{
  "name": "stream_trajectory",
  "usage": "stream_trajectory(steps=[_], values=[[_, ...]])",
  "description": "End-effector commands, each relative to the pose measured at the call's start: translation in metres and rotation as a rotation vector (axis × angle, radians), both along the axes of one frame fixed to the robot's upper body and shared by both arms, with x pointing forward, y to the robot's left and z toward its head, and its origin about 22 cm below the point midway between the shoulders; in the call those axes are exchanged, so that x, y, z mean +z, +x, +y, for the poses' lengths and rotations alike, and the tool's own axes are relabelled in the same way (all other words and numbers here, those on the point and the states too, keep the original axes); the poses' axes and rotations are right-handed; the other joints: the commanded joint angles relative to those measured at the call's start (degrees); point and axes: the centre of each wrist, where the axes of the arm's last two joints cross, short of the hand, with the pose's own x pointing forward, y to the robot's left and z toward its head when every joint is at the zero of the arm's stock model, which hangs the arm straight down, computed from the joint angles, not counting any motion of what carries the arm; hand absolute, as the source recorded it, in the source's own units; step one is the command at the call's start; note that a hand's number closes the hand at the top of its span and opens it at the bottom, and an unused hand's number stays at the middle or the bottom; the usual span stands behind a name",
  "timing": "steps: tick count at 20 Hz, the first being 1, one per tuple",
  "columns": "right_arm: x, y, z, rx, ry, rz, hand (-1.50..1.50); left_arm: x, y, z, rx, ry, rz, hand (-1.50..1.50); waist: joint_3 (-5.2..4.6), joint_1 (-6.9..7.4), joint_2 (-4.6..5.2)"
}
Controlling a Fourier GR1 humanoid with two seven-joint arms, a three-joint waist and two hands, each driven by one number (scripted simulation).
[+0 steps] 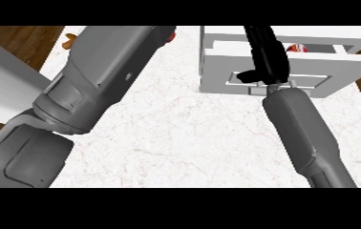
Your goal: Pick up the can, place it into the drawer and close the drawer
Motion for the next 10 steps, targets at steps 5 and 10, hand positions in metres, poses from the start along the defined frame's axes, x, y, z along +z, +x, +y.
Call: stream_trajectory(steps=[5, 10], values=[[0.017, 0.036, 0.002, -0.065, -0.01, -0.101, -1.5, -0.008, 0.001, 0.024, 0.013, -0.004, 0.041, -1.5, 0.0, 1.32, -0.05], [0.037, 0.054, 0.019, -0.085, -0.024, -0.124, -1.5, 0.003, 0.003, 0.044, 0.004, 0.029, 0.004, -1.5, 0.01, 2.26, 0.61]])
